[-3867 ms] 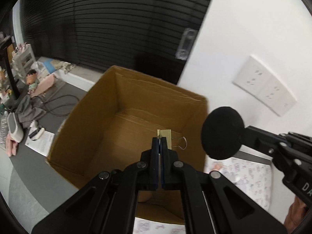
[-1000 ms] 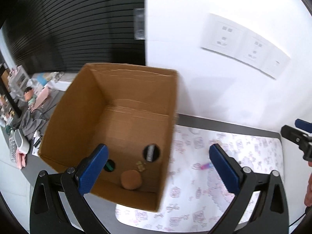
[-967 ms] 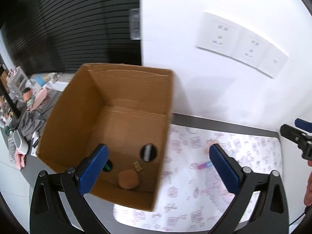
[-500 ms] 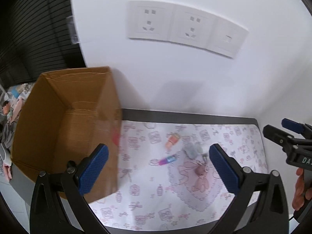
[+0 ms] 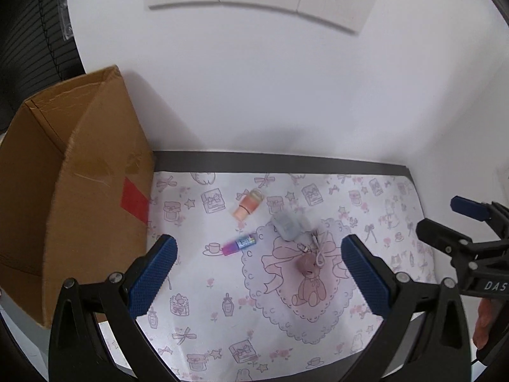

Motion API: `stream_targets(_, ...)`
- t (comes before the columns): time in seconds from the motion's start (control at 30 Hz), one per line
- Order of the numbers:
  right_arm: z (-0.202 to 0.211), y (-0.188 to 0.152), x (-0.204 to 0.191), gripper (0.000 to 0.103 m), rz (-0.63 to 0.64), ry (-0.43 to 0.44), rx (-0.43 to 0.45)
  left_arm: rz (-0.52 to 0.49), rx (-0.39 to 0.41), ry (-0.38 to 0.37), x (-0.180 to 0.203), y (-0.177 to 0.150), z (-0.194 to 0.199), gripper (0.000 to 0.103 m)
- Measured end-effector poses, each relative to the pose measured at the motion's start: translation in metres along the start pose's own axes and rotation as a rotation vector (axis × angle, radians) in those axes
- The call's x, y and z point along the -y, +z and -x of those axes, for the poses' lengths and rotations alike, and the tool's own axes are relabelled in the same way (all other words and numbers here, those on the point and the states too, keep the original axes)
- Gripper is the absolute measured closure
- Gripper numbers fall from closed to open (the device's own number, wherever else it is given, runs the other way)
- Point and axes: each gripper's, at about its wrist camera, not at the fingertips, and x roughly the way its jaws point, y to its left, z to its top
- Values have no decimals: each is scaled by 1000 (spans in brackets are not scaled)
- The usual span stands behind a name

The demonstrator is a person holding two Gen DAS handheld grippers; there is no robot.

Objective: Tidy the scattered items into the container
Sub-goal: 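Move both grippers back over the remaining items on the table, then grasp the white cable with the right gripper while the left gripper grasps the pink-blue glue stick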

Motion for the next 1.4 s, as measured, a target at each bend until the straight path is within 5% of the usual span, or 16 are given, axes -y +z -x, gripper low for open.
stream_targets(1.03,-175,-34,18,7,-203,162,-279,-8,-242,26,-27,-27,-165,0)
stream_targets(1.13,-185,-32,14,18,-199,167,-295,-2,-254,40,-28,-26,-174,15)
stream_targets(1.23,-193,-32,11,19,-199,166,-305,-10,-264,39,-27,-25,-181,19)
stream_targets(1.4,-204,-31,10,34,-208,182,-322,-42,-279,34,-24,-27,-189,33)
